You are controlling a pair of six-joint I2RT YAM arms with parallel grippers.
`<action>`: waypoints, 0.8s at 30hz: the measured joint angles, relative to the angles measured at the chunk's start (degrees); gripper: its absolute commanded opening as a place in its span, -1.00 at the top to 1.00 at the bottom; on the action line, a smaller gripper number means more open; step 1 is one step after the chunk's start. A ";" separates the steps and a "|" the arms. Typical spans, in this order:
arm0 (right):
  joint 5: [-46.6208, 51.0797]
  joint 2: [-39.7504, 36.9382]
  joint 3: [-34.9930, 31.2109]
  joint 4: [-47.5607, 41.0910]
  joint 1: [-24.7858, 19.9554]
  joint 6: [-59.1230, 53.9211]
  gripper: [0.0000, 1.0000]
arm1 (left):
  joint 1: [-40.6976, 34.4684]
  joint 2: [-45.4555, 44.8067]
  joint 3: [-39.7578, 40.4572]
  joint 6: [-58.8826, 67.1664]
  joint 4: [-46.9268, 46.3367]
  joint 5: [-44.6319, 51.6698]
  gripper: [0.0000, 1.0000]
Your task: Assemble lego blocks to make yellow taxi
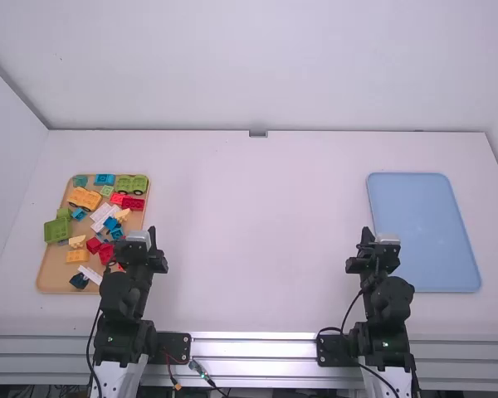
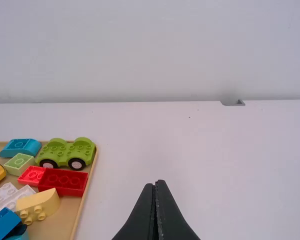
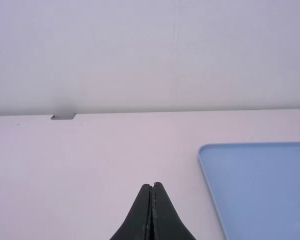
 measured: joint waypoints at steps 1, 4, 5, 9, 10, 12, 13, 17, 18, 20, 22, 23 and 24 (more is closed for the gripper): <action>0.11 0.02 0.00 0.09 0.00 -0.20 0.99 | 0.00 0.00 0.00 0.04 0.02 0.02 0.99; 0.11 0.02 0.00 0.15 0.00 -0.26 0.98 | 0.00 0.00 0.00 0.02 0.09 0.00 0.98; 0.11 0.02 0.00 0.11 0.00 -0.15 0.97 | 0.00 0.00 0.00 0.04 0.09 0.02 0.97; -0.02 0.42 0.02 0.15 0.00 -0.31 0.93 | 0.00 0.46 0.00 0.04 0.11 0.00 0.93; -0.02 0.85 0.02 0.13 0.00 -0.35 0.91 | 0.00 0.72 0.00 0.02 0.11 0.00 0.91; -0.02 1.79 0.04 0.07 0.00 -0.35 0.88 | 0.00 1.46 0.02 0.02 0.09 0.02 0.88; -0.02 2.49 0.22 -0.13 0.00 -0.33 0.85 | 0.00 2.25 0.28 0.04 -0.31 0.00 0.85; -0.20 5.88 2.47 -0.70 0.00 -0.68 0.76 | 0.00 5.57 2.75 0.00 -1.36 -0.22 0.76; -0.04 6.82 3.28 -0.68 0.00 -0.98 0.73 | 0.00 6.56 3.76 -0.07 -1.68 -0.33 0.73; -0.11 8.26 4.52 -0.55 0.00 -1.16 0.69 | -0.02 8.04 5.29 -0.15 -2.12 -0.46 0.70; -0.20 11.06 6.84 -0.39 0.00 -1.53 0.61 | -0.11 11.61 8.74 -0.17 -3.32 -0.61 0.61; -0.13 12.17 7.67 -0.28 0.00 -1.70 0.59 | -0.11 12.76 9.84 -0.17 -3.74 -0.68 0.59; -0.15 13.11 8.33 -0.15 0.00 -1.79 0.56 | -0.11 13.86 10.97 -0.20 -4.28 -0.85 0.56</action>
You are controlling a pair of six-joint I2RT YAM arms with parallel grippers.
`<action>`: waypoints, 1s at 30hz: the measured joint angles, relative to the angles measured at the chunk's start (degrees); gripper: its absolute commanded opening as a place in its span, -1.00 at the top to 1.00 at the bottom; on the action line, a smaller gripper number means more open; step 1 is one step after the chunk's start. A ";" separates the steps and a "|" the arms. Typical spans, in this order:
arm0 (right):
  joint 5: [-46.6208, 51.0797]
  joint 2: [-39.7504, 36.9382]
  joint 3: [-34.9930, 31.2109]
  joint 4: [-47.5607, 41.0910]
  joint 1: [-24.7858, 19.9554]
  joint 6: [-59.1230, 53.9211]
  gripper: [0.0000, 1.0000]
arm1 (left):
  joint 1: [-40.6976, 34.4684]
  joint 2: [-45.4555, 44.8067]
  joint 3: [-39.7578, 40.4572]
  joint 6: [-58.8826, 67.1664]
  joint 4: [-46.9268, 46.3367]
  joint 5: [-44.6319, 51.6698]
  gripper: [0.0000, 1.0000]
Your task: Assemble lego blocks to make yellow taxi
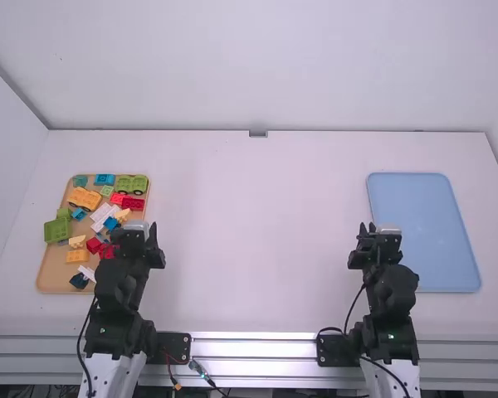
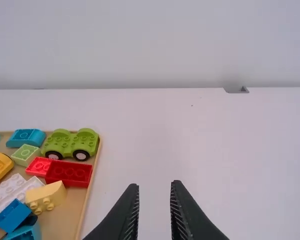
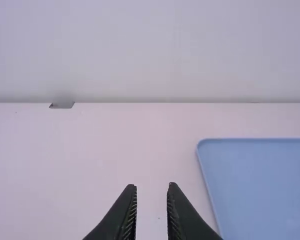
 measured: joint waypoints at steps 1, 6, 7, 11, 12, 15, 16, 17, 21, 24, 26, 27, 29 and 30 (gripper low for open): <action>-0.11 1.73 1.16 0.20 0.02 -0.11 0.52 | 0.00 2.05 1.95 0.02 -0.90 0.00 0.52; -0.26 10.25 6.43 1.62 0.90 -1.07 0.33 | -0.04 11.96 11.02 0.28 -3.30 0.07 0.34; -0.24 12.26 7.67 2.23 1.03 -1.27 0.29 | -0.09 14.64 13.42 0.31 -4.13 0.07 0.29; -0.48 17.90 11.45 3.58 1.07 -1.18 0.15 | -0.22 21.20 18.78 -0.11 -5.57 0.02 0.15; -0.50 19.96 12.85 3.98 1.09 -1.14 0.09 | -0.22 23.82 20.94 -0.96 -6.01 -0.04 0.10; -0.57 24.28 15.89 4.76 1.40 -1.16 -0.01 | -0.11 28.94 25.16 -3.26 -7.80 -0.72 -0.01; -0.57 26.34 17.27 5.05 1.57 -1.22 -0.06 | 0.26 31.32 27.39 -4.55 -9.07 -0.96 -0.06; -0.66 28.26 18.60 5.29 1.73 -1.22 -0.10 | 0.59 33.27 29.16 -5.38 -9.57 -1.03 -0.10; -0.63 34.60 23.04 6.19 1.86 -1.38 -0.26 | 3.30 40.72 36.37 -7.91 -11.65 -0.17 -0.26; -0.72 39.01 26.18 6.78 2.12 -1.53 -0.36 | 5.79 45.48 40.79 -9.81 -12.94 0.57 -0.35; -0.83 41.88 28.22 7.06 2.29 -1.70 -0.43 | 7.76 49.09 43.98 -11.30 -14.08 0.96 -0.43; -0.83 44.19 29.83 7.45 2.45 -1.92 -0.48 | 9.16 51.58 46.23 -12.13 -14.91 1.73 -0.48; -0.79 47.52 32.13 7.82 2.54 -2.21 -0.56 | 11.08 55.47 49.81 -12.66 -15.98 3.37 -0.55; -0.90 48.13 32.57 7.82 2.51 -2.32 -0.56 | 11.30 56.00 50.38 -12.72 -16.24 3.61 -0.56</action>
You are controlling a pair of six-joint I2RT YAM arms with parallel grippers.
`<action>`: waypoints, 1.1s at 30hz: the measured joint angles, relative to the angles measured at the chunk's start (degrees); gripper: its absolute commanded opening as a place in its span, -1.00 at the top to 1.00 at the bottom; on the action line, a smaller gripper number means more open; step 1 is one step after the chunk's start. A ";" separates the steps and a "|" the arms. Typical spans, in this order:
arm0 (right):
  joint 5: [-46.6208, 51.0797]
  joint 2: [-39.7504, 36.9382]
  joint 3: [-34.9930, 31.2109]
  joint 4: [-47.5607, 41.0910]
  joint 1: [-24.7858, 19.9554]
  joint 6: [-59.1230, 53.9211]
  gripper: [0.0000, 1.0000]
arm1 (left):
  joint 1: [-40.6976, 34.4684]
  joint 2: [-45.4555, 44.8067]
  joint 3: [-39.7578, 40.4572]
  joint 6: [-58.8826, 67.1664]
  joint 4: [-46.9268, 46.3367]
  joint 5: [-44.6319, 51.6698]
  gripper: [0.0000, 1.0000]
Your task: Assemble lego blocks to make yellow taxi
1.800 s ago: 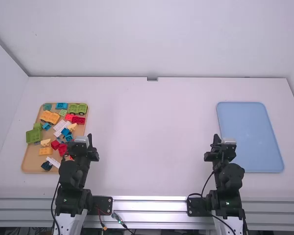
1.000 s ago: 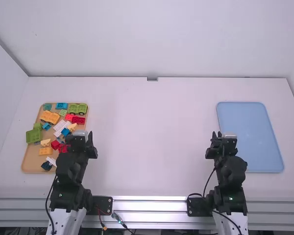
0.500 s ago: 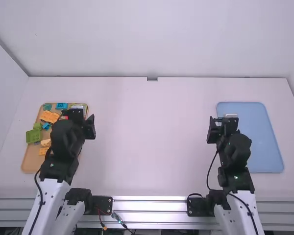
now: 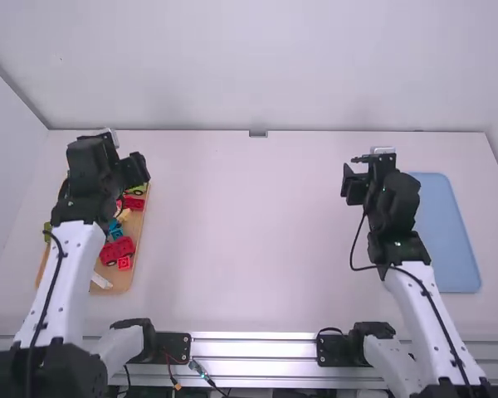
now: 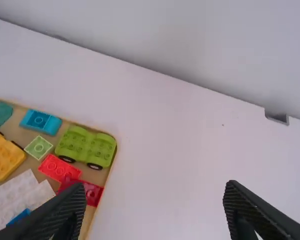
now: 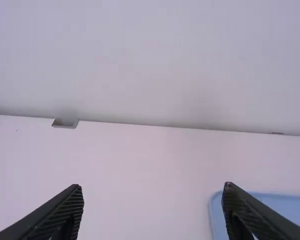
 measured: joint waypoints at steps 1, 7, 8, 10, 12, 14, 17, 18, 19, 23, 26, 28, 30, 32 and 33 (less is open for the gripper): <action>0.00 1.46 1.01 0.09 0.02 -0.20 -0.60 | 0.83 2.16 2.51 -0.28 -1.44 0.66 -0.60; -0.17 9.20 6.27 1.60 0.46 0.66 -0.78 | 3.72 16.68 21.57 -3.21 -12.41 -0.46 -0.78; -0.15 9.55 6.51 1.73 0.50 0.87 -0.79 | 3.80 17.11 22.12 -3.32 -12.63 -0.52 -0.79; -0.15 12.44 8.61 2.40 0.66 1.70 -0.85 | 5.42 25.33 32.11 -4.98 -18.97 -1.16 -0.85; -0.26 13.94 9.73 2.69 0.66 1.99 -0.87 | 6.49 30.03 37.62 -6.25 -23.08 -1.42 -0.88; -0.28 15.78 10.93 2.99 0.66 2.40 -0.91 | 8.57 37.92 46.05 -8.15 -28.81 -1.55 -0.92; -0.22 17.59 12.26 3.06 0.66 2.45 -0.95 | 10.86 46.01 54.21 -10.36 -34.49 -1.64 -0.95; -0.17 18.29 12.76 3.04 0.70 2.47 -0.96 | 11.98 49.75 57.70 -11.63 -36.94 -1.66 -0.96; -0.17 18.84 13.09 3.10 0.76 2.54 -0.97 | 13.09 53.24 60.78 -12.90 -39.15 -1.66 -0.97; -0.37 19.67 13.25 3.41 0.90 2.69 -0.98 | 15.58 61.48 66.99 -15.65 -43.39 -1.70 -0.99; -0.22 19.89 13.27 3.39 0.87 2.64 -0.98 | 17.18 65.59 68.63 -17.64 -44.24 -1.95 -1.00; -0.20 19.89 13.27 3.45 0.90 2.69 -0.98 | 17.92 66.88 68.65 -18.71 -44.52 -2.08 -1.00; -0.31 19.89 13.27 3.43 0.87 2.54 -0.98 | 18.75 67.56 68.61 -19.47 -44.74 -2.08 -0.90; -0.20 19.89 13.27 3.45 0.92 2.69 -0.98 | 19.50 67.58 68.61 -20.20 -45.05 -2.05 -0.88; -0.22 19.89 13.27 3.45 0.92 2.71 -0.98 | 19.87 67.58 68.57 -20.33 -44.81 -2.08 -0.87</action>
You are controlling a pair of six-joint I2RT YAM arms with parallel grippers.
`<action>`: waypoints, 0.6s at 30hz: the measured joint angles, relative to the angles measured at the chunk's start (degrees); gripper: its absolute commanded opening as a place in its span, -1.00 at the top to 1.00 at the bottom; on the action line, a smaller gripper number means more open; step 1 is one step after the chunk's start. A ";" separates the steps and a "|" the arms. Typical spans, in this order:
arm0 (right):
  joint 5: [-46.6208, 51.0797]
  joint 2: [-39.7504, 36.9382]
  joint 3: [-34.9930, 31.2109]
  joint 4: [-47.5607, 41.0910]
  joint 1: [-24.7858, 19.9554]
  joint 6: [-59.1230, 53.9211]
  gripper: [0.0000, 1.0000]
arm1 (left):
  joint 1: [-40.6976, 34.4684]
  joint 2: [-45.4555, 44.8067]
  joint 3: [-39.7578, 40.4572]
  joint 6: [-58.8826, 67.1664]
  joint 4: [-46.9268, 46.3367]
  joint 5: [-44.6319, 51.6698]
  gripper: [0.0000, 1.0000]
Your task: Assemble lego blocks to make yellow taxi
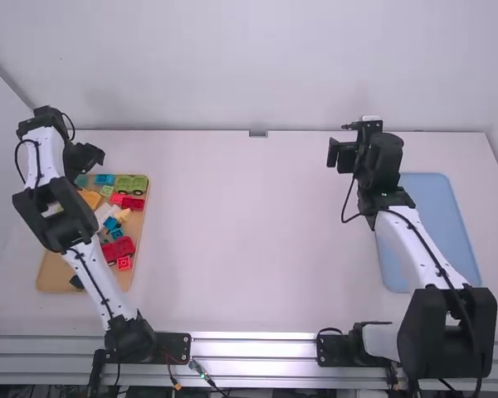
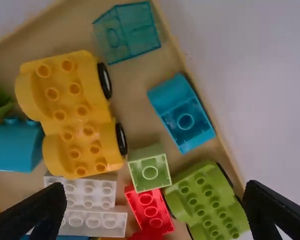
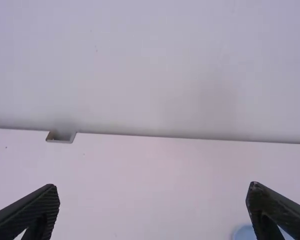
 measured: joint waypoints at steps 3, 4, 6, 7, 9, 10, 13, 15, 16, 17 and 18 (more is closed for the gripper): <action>0.00 0.00 0.00 -0.02 0.00 0.07 -0.98 | 0.94 0.00 -1.27 -0.17 0.39 0.00 -0.75; 0.00 0.00 0.00 -0.02 0.00 0.09 -0.98 | 1.25 0.00 -1.86 -0.17 0.28 0.00 -0.75; 0.02 0.00 0.00 0.00 0.00 -0.04 -0.98 | 2.10 0.00 -3.74 -0.17 0.20 0.02 -0.67; -0.11 0.00 0.00 0.00 0.00 -0.07 -0.98 | 2.25 0.00 -4.09 -0.11 0.28 0.00 -0.63; -0.02 0.00 0.00 -0.02 0.00 -0.15 -0.98 | 2.60 0.00 -5.46 0.09 0.94 0.00 -0.60; 0.04 0.00 0.00 0.00 0.02 -0.11 -0.98 | 2.82 0.00 -6.23 0.11 1.49 0.00 -0.56; -0.04 0.00 0.00 -0.02 0.00 -0.09 -0.98 | 2.91 0.00 -7.63 0.11 2.14 -0.02 -0.54; -0.02 0.00 0.00 -0.02 0.00 0.07 -0.98 | 2.91 0.00 -8.41 0.11 2.60 0.00 -0.51; -0.07 0.00 0.00 0.00 0.02 0.02 -0.98 | 2.91 0.00 -8.55 0.11 2.71 0.00 -0.48; -0.02 0.00 0.00 0.00 0.00 -0.04 -0.98 | 2.91 0.02 -8.59 0.15 2.73 -0.02 -0.45; -0.09 0.00 0.00 0.00 0.00 -0.15 -0.98 | 2.89 0.02 -8.63 0.13 2.80 -0.07 -0.45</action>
